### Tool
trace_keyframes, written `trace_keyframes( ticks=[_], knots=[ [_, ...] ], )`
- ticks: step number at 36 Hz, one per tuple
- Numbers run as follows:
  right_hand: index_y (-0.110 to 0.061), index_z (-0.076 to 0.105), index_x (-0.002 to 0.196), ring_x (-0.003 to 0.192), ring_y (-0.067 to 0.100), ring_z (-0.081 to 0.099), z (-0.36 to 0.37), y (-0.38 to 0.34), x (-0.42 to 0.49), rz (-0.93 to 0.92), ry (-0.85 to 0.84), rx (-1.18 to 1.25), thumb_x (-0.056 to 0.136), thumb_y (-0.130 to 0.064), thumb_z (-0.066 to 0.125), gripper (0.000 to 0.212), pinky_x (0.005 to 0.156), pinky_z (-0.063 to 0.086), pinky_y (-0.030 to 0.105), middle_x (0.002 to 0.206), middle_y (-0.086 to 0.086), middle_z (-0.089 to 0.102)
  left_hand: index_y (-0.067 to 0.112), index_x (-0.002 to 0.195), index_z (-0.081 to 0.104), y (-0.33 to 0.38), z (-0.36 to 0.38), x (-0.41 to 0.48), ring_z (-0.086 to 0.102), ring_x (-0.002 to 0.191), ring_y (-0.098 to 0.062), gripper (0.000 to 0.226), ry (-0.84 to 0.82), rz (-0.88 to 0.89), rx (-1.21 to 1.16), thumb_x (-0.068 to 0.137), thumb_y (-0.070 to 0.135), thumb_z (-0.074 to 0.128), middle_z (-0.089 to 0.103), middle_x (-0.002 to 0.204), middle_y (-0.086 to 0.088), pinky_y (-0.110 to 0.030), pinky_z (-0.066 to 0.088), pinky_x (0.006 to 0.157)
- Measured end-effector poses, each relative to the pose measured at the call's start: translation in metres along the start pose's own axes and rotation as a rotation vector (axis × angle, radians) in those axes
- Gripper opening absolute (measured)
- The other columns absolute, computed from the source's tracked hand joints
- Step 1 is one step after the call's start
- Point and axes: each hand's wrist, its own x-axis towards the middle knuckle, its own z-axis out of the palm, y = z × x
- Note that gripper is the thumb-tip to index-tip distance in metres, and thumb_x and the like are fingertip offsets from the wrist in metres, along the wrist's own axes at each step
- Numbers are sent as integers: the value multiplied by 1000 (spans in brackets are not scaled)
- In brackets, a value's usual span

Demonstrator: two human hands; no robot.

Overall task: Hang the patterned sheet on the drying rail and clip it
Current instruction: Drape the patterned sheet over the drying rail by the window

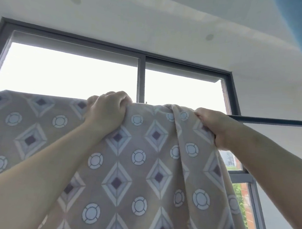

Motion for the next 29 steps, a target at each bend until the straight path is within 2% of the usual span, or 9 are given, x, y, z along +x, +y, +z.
trace_keyframes(
  ticks=[4, 8, 10, 13, 17, 21, 25, 27, 29],
  knots=[
    [-14, 40, 52, 41, 12, 35, 10, -25, 2, -120, 19, 61, 87, -7, 47, 36, 40, 29, 18, 49, 2, 37, 20, 94, 64, 2, -14, 5, 51, 91, -14, 26, -105, -49, -122, 96, 19, 38, 62, 91, 8, -31, 36, 87],
    [-12, 47, 52, 28, 10, 33, 43, -47, 4, -292, 36, -16, 90, -11, 50, 38, 34, 23, 16, 33, -2, 39, 20, 87, 58, 7, -36, 9, 57, 91, -24, 42, -229, -201, -400, 96, 49, 29, 64, 94, -4, -40, 43, 89],
    [-11, 47, 49, 36, 15, 40, 65, -56, 5, -345, -65, -81, 94, -23, 46, 46, 40, 32, 17, 40, 2, 44, 18, 99, 53, 8, -44, 11, 57, 91, -27, 50, -290, -219, -426, 91, 60, 26, 63, 100, -11, -41, 42, 87],
    [-10, 57, 62, 61, 25, 50, 90, -70, 1, -376, -231, -145, 93, -37, 35, 47, 65, 41, 28, 69, 16, 56, 19, 113, 50, 9, -49, 11, 58, 86, -20, 70, -406, -215, -377, 76, 76, 37, 60, 94, -2, -38, 45, 81],
    [1, 69, 83, 83, 32, 56, 92, -77, 0, -336, -387, -169, 86, -37, 29, 55, 86, 46, 39, 94, 25, 66, 20, 100, 51, 10, -50, 5, 54, 82, -12, 42, -380, -170, -222, 77, 54, 60, 57, 90, 5, -29, 44, 68],
    [10, 60, 111, 89, 31, 55, 80, -72, -1, -308, -425, -206, 65, -32, 39, 65, 100, 42, 46, 114, 25, 64, 19, 64, 49, 15, -43, 0, 50, 67, -18, 28, -217, -62, -53, 86, 37, 51, 53, 65, 2, -27, 34, 56],
    [-7, 68, 81, 72, 17, 55, 66, -54, -7, -630, -111, -417, 79, -5, 44, 24, 65, 48, 27, 81, 6, 65, 16, 51, 40, 16, -38, 5, 43, 59, -20, 44, -172, -49, -77, 92, 32, 43, 44, 53, 0, -29, 33, 58],
    [-13, 60, 79, 73, 15, 55, 57, -38, -7, -825, 203, -530, 82, 0, 46, 19, 63, 45, 23, 77, 0, 60, 15, 51, 40, 14, -36, 7, 45, 64, -24, 46, -130, -74, -91, 94, 32, 41, 46, 55, -1, -31, 36, 64],
    [-11, 52, 83, 75, 17, 53, 46, -18, -7, -814, 485, -462, 83, 3, 45, 15, 65, 45, 24, 76, -2, 55, 13, 52, 40, 11, -33, 10, 47, 71, -28, 47, -70, -112, -72, 96, 31, 38, 47, 58, -3, -33, 36, 69]
  ],
)
